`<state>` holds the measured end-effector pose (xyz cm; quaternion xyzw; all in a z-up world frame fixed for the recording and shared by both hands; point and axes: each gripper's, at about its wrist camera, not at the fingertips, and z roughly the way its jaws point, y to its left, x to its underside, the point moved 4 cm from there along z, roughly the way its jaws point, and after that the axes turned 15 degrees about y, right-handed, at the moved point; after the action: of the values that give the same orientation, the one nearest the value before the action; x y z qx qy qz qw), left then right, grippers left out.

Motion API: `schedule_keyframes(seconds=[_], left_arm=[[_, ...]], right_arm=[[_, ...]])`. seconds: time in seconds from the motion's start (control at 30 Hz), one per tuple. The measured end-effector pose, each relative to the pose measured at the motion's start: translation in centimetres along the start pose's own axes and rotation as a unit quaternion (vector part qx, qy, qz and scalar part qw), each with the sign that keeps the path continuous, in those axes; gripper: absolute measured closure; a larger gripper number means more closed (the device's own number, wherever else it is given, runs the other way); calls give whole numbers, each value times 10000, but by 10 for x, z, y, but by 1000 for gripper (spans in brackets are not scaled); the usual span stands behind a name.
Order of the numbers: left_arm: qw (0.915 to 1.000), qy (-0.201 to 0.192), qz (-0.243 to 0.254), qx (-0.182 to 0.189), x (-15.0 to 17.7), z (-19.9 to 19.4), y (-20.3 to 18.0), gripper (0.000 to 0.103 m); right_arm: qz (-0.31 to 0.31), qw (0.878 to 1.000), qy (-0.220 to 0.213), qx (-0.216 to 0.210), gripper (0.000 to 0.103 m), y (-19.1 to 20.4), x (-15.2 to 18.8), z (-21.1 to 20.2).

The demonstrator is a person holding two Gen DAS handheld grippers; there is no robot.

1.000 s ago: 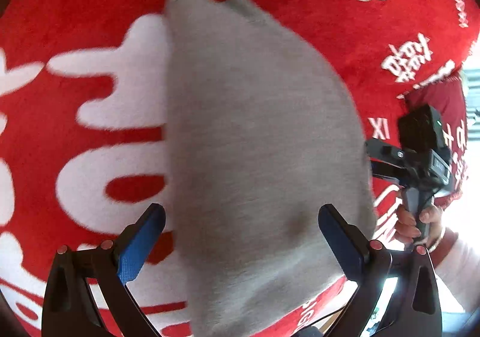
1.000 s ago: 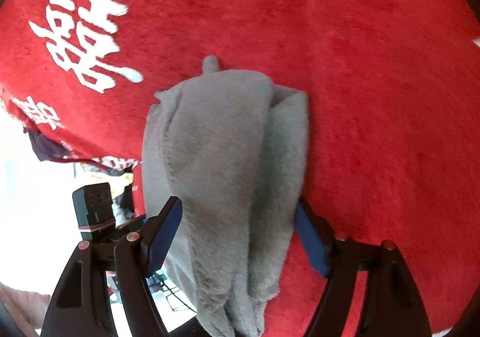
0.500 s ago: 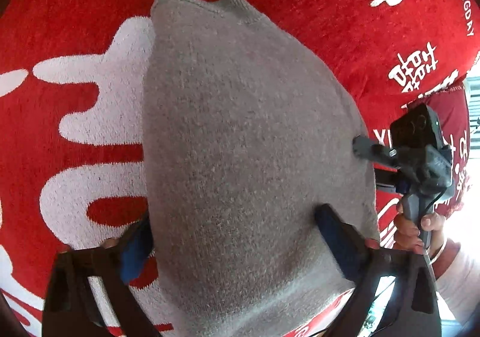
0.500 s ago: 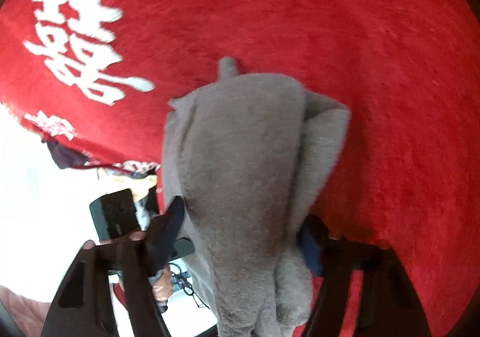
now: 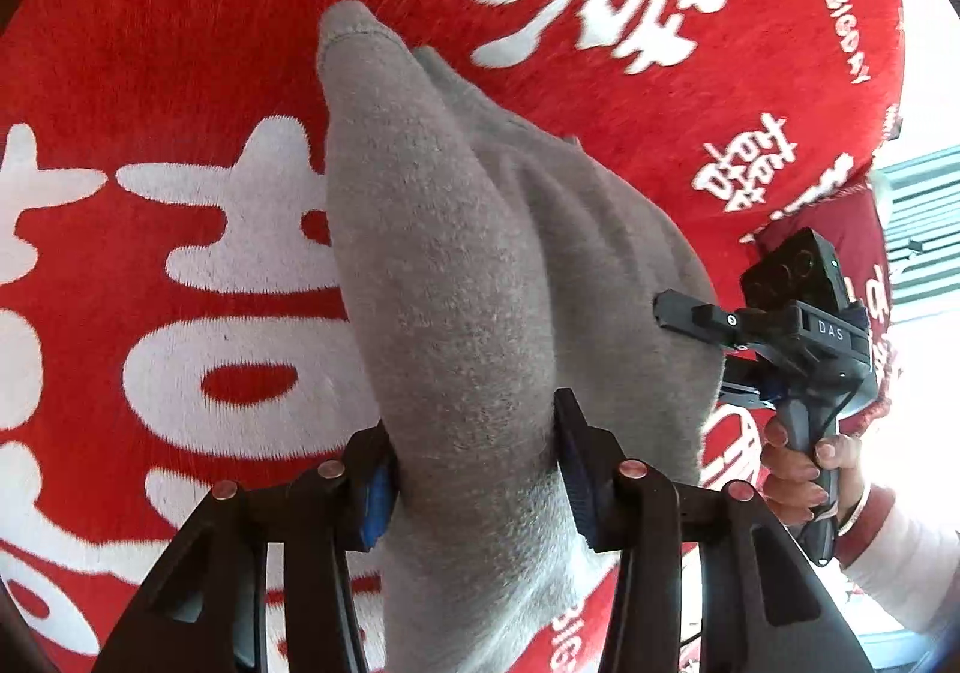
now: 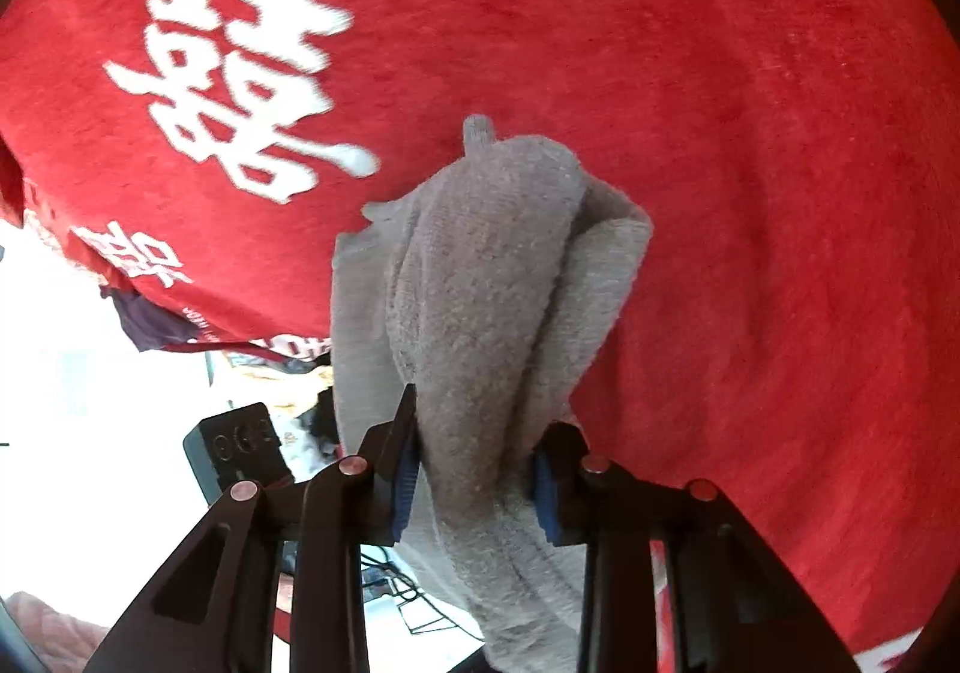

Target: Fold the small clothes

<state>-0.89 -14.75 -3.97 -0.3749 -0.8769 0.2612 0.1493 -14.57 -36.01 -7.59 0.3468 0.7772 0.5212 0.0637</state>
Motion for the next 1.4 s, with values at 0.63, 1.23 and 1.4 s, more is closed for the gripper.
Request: schedule_keyframes(seconds=[0.63, 1.23, 1.4], left_arm=[[9987, 82, -176, -462, 119, -79, 82, 55], [9808, -182, -742, -1794, 138, -86, 120, 0], [9799, -303, -601, -1879, 134, -82, 100, 0]], right_arm=[[102, 9989, 393, -223, 69, 63, 100, 118], [501, 9924, 20, 1124, 58, 42, 110, 113], [247, 9863, -210, 1619, 92, 55, 105, 117]])
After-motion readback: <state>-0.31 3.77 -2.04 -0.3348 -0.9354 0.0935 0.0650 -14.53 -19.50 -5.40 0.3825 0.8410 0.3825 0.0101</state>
